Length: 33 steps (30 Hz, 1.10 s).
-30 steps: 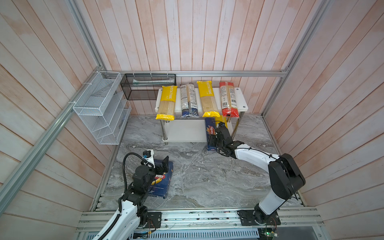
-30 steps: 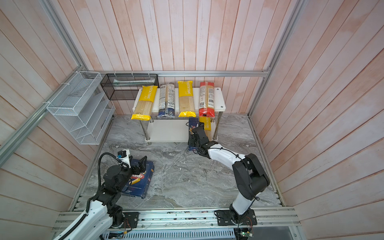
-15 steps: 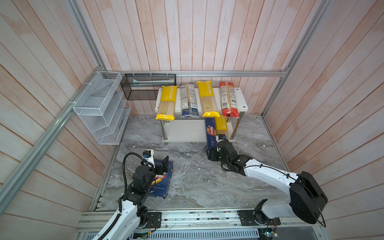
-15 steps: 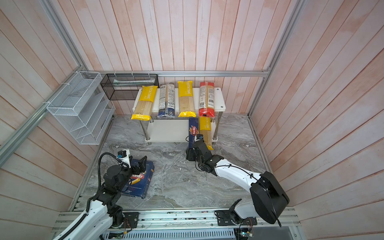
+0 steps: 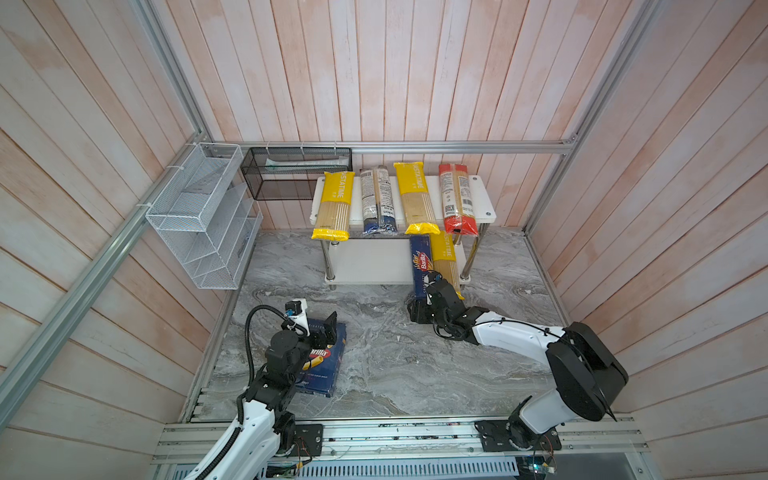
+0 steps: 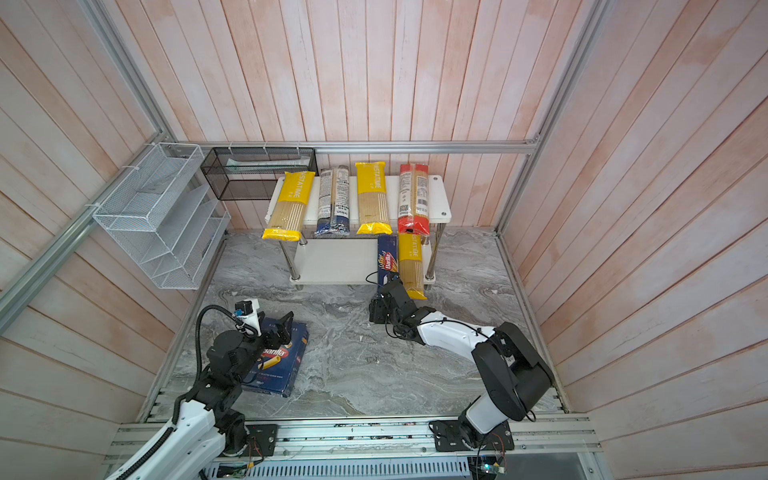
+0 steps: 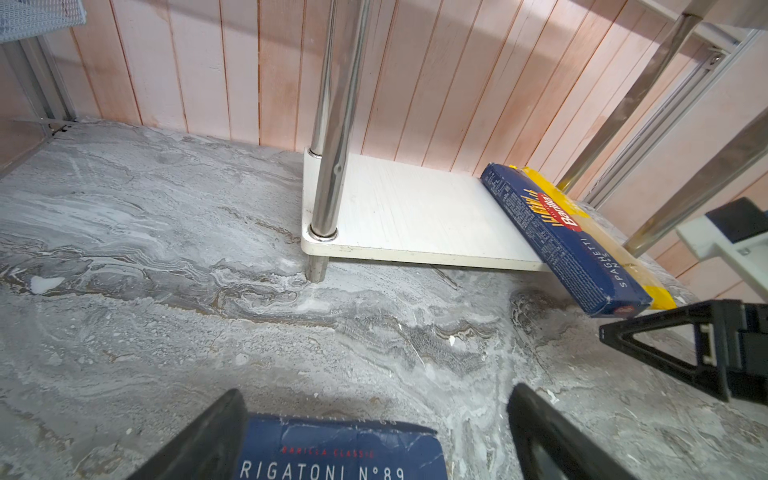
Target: Place and organize the pasta boxes and bags onto the shelf
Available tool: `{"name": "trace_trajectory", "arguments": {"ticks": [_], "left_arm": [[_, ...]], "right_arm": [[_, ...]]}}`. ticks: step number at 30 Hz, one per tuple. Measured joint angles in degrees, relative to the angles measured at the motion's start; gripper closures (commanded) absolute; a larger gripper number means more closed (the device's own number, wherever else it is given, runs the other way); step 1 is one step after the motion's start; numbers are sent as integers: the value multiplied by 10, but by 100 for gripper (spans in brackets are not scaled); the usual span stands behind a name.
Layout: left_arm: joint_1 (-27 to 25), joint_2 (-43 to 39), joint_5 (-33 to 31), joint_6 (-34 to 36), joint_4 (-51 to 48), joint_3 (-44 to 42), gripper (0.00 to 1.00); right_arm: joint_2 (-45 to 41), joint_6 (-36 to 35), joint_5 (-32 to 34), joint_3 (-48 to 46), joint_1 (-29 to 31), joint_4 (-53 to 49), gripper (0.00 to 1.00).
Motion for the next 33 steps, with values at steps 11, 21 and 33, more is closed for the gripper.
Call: {"name": "trace_trajectory", "arguments": {"ticks": [11,21,33], "left_arm": [[13,0,-13,-12,-7,3,0],[19,-7,-26,-27,-46,20,0],[35,35,-57,-155,-236,153,0]], "right_arm": [[15,-22,-6,16,-20,6,30],[30,-55,-50,37,-25,4,30],[-130,-89,-82,2,44,-40,27]]}}
